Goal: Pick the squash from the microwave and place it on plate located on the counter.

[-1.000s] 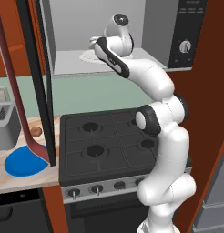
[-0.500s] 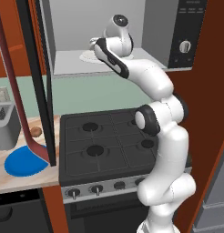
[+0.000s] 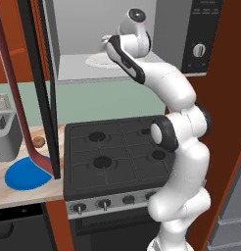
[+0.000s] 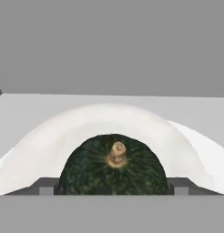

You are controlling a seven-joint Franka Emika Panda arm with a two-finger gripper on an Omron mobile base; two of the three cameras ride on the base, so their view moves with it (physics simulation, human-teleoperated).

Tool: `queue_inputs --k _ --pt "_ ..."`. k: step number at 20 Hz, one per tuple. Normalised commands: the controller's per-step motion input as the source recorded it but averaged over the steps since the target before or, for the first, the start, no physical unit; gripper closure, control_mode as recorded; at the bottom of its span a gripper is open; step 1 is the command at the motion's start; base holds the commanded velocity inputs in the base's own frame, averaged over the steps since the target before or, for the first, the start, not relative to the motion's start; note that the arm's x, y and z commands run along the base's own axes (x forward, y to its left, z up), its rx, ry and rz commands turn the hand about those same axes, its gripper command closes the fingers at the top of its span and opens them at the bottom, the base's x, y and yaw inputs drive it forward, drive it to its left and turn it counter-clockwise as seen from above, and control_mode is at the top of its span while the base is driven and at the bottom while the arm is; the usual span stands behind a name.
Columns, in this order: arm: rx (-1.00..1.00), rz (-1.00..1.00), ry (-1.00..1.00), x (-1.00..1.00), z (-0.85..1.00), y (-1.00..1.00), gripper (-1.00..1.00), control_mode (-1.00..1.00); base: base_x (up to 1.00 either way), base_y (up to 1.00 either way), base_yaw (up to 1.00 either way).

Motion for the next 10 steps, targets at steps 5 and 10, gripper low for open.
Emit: queue_inputs --k 5,10 --pt "0.13 0.01 -0.28 -1.0 -0.01 -0.61 1.0 -1.0 0.0 0.0 0.0" --pt "0.1 0.0 -0.03 -1.0 -0.06 -0.46 1.0 -1.0 0.0 0.0 0.0"
